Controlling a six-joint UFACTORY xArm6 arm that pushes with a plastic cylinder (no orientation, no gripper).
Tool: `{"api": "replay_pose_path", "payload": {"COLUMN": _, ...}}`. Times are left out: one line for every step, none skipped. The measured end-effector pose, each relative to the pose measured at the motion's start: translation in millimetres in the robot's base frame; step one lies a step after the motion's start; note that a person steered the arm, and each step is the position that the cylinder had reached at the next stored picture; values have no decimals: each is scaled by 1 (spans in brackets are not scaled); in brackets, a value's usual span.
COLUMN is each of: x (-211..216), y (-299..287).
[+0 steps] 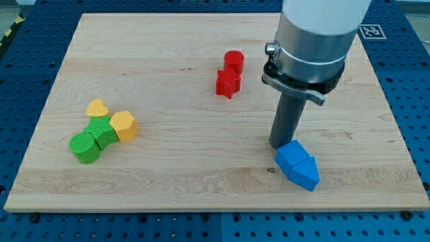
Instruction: Separate the triangle from the cube
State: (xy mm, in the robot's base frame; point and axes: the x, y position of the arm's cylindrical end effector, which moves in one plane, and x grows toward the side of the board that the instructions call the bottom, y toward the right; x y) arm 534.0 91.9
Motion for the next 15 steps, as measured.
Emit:
{"api": "replay_pose_path", "payload": {"x": 19, "y": -17}}
{"api": "replay_pose_path", "payload": {"x": 40, "y": -39}}
{"api": "replay_pose_path", "payload": {"x": 45, "y": -45}}
{"api": "replay_pose_path", "payload": {"x": 40, "y": -45}}
{"api": "replay_pose_path", "payload": {"x": 42, "y": -45}}
{"api": "replay_pose_path", "payload": {"x": 60, "y": -42}}
{"api": "replay_pose_path", "payload": {"x": 62, "y": -22}}
{"api": "replay_pose_path", "payload": {"x": 62, "y": 9}}
{"api": "replay_pose_path", "payload": {"x": 62, "y": 28}}
{"api": "replay_pose_path", "payload": {"x": 65, "y": 31}}
{"api": "replay_pose_path", "payload": {"x": 73, "y": 31}}
{"api": "replay_pose_path", "payload": {"x": 73, "y": 40}}
{"api": "replay_pose_path", "payload": {"x": 73, "y": 48}}
{"api": "replay_pose_path", "payload": {"x": 73, "y": 62}}
{"api": "replay_pose_path", "payload": {"x": 73, "y": 79}}
